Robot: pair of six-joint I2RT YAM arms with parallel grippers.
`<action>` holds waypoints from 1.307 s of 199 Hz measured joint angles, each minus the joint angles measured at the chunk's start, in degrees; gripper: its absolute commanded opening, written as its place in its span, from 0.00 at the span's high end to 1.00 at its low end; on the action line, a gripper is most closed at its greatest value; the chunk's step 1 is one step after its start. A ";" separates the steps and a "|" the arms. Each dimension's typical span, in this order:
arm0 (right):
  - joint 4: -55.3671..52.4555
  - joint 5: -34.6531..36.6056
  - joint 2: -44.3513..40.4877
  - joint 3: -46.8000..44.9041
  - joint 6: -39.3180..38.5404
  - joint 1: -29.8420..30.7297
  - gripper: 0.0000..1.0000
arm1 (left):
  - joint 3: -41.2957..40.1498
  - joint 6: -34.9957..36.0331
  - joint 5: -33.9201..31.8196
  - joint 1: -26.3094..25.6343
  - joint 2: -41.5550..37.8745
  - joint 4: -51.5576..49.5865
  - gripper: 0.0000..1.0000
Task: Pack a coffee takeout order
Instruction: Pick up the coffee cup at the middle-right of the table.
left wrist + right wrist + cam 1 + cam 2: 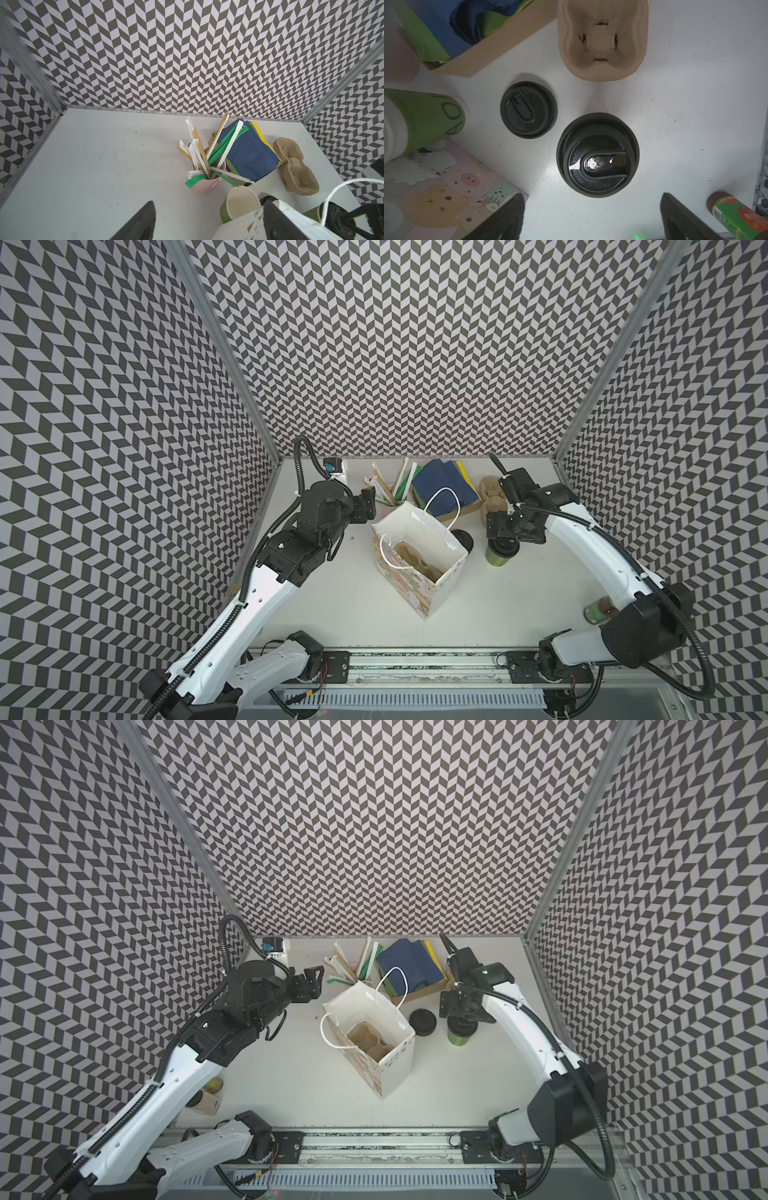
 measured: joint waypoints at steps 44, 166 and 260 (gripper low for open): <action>2.34 -1.20 0.92 -4.07 -0.57 -1.81 0.05 | -2.58 0.02 0.20 0.00 -0.15 0.92 0.19; 4.09 -2.49 2.54 -4.17 -1.84 -1.40 0.14 | -3.50 0.04 -0.07 0.37 -0.26 2.10 0.19; 5.18 -2.43 3.04 -4.22 -1.84 -1.31 0.21 | -3.50 0.28 -0.07 0.76 -0.24 2.40 0.20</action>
